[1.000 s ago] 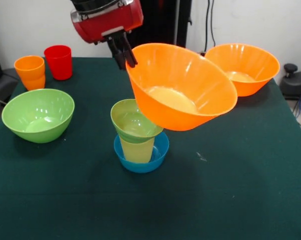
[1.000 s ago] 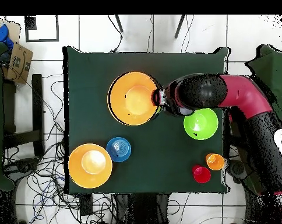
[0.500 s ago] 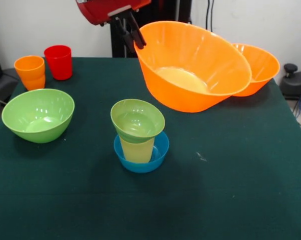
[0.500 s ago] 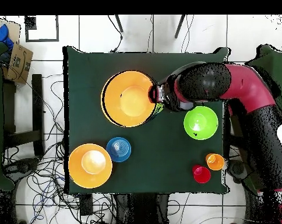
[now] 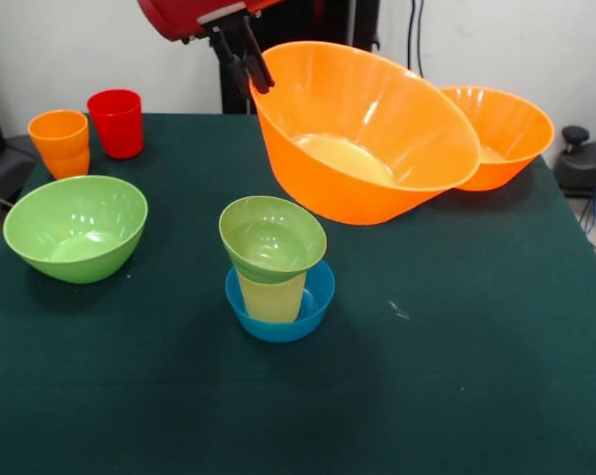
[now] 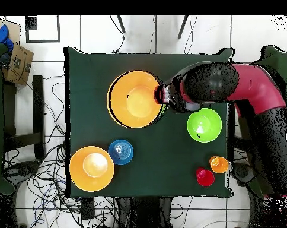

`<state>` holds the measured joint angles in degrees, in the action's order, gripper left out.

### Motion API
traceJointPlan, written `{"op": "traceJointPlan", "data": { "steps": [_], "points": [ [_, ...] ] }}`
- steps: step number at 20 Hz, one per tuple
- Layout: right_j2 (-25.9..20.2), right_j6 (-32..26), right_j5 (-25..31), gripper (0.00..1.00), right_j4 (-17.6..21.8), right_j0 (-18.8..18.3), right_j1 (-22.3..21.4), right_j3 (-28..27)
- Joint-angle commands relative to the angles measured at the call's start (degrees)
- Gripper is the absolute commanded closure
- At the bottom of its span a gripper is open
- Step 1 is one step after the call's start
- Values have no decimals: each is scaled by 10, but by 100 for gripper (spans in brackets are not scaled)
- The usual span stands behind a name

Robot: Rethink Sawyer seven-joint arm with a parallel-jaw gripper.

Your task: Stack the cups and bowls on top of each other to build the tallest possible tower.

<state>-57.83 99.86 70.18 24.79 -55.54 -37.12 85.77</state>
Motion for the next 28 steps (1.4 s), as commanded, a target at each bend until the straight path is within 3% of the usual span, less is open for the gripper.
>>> {"op": "traceJointPlan", "data": {
  "steps": [1, 22, 28],
  "points": [
    [28, -182, 28, 100, 63, 0, 7, -28],
    [30, -194, -23, 100, 135, -18, 45, -23],
    [34, -196, -44, 100, 172, -17, 47, -5]
  ]
}}
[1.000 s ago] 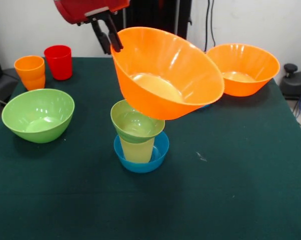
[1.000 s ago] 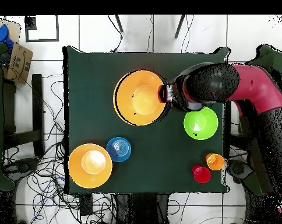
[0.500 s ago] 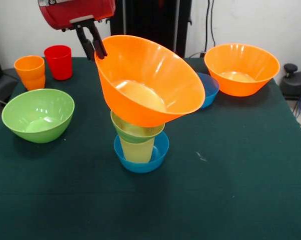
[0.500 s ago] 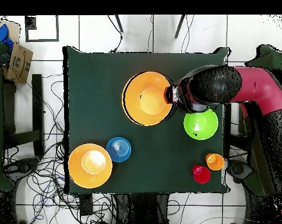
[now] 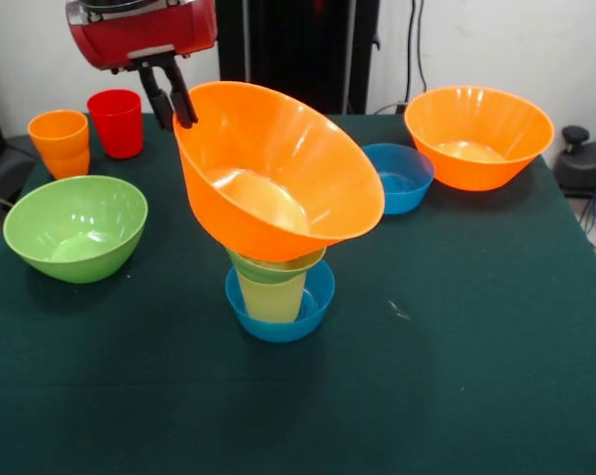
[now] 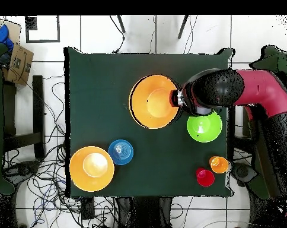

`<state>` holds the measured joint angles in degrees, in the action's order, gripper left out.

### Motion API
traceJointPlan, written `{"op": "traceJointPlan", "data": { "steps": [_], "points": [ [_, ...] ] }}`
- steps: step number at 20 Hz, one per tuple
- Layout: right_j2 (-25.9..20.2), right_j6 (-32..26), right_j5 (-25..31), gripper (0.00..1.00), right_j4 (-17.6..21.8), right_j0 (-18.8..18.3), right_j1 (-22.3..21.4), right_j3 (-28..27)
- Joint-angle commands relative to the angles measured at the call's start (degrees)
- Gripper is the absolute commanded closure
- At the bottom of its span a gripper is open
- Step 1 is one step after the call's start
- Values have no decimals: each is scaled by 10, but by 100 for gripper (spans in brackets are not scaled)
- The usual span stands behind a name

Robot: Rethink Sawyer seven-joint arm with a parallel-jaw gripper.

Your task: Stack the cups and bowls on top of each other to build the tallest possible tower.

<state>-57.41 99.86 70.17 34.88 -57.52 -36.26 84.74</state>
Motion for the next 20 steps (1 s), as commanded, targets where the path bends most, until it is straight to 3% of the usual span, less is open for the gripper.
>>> {"op": "traceJointPlan", "data": {
  "steps": [1, 9, 20],
  "points": [
    [31, -192, -52, 100, 76, 1, 42, 10],
    [37, -197, -68, 100, 102, 0, 60, 12],
    [37, -186, -46, 100, 92, 9, 50, 18]
  ]
}}
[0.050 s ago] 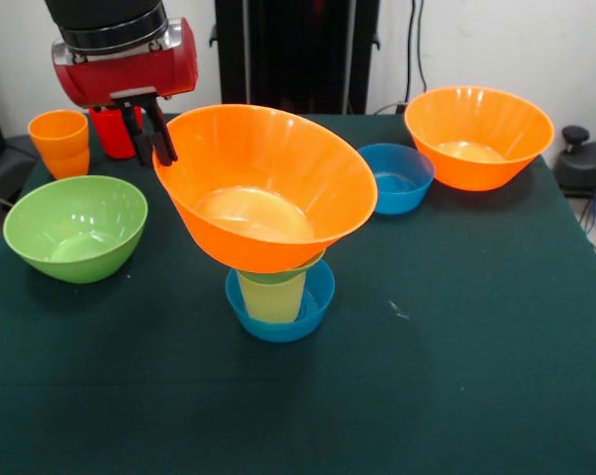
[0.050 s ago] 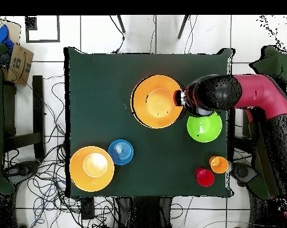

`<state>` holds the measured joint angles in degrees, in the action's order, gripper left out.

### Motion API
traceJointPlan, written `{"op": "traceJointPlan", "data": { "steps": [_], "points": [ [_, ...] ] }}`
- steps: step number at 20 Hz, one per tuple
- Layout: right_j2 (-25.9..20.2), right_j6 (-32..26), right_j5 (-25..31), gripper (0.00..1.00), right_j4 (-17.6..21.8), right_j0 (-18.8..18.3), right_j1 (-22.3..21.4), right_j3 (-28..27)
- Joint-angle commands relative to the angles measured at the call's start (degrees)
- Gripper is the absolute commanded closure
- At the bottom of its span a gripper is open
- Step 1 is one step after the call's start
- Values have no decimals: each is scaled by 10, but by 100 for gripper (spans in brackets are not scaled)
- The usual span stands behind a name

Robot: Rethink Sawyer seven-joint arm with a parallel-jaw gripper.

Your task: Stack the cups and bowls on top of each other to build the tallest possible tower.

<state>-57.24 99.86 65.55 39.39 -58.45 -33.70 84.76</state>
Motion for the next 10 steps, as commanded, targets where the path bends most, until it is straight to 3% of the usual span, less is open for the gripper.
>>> {"op": "traceJointPlan", "data": {
  "steps": [1, 10],
  "points": [
    [35, -185, 4, 100, 46, 20, 23, 17],
    [31, -175, 18, 100, 35, 27, 2, 25]
  ]
}}
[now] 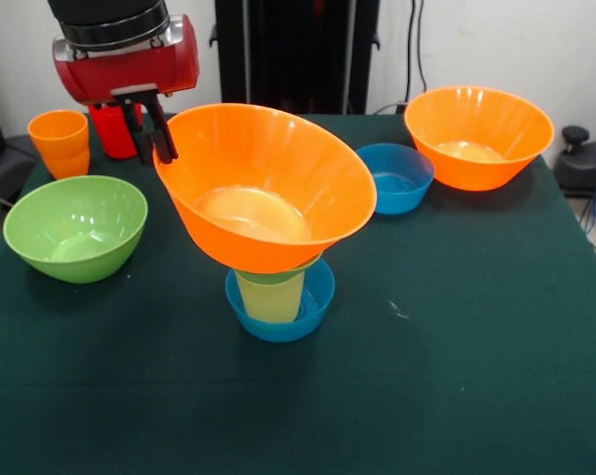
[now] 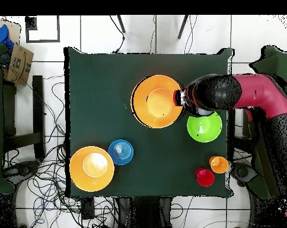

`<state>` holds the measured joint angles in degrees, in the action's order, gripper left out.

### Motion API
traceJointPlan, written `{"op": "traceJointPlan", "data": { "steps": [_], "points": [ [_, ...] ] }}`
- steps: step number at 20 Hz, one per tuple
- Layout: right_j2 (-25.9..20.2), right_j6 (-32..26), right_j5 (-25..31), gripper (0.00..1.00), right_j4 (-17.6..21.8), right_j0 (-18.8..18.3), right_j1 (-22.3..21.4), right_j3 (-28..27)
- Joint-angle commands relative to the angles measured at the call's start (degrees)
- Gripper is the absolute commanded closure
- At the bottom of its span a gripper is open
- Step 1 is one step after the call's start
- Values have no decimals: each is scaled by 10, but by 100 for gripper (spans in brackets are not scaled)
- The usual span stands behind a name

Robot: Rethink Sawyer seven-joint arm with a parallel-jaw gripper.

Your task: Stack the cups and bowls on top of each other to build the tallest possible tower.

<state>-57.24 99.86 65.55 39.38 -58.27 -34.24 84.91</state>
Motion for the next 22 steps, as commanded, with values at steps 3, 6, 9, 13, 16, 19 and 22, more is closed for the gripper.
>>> {"op": "traceJointPlan", "data": {
  "steps": [3, 6, 9, 13, 16, 19, 22],
  "points": [
    [30, -172, 20, 100, 33, 28, 7, 21],
    [30, -168, 19, 100, 30, 26, 7, 26],
    [30, -166, 17, 100, 30, 25, 1, 31],
    [29, -163, 14, 100, 32, 25, -1, 39],
    [30, -164, 12, 100, 34, 28, 0, 38],
    [29, -164, 10, 100, 35, 27, -1, 40],
    [29, -162, 9, 100, 33, 26, 0, 40]
  ]
}}
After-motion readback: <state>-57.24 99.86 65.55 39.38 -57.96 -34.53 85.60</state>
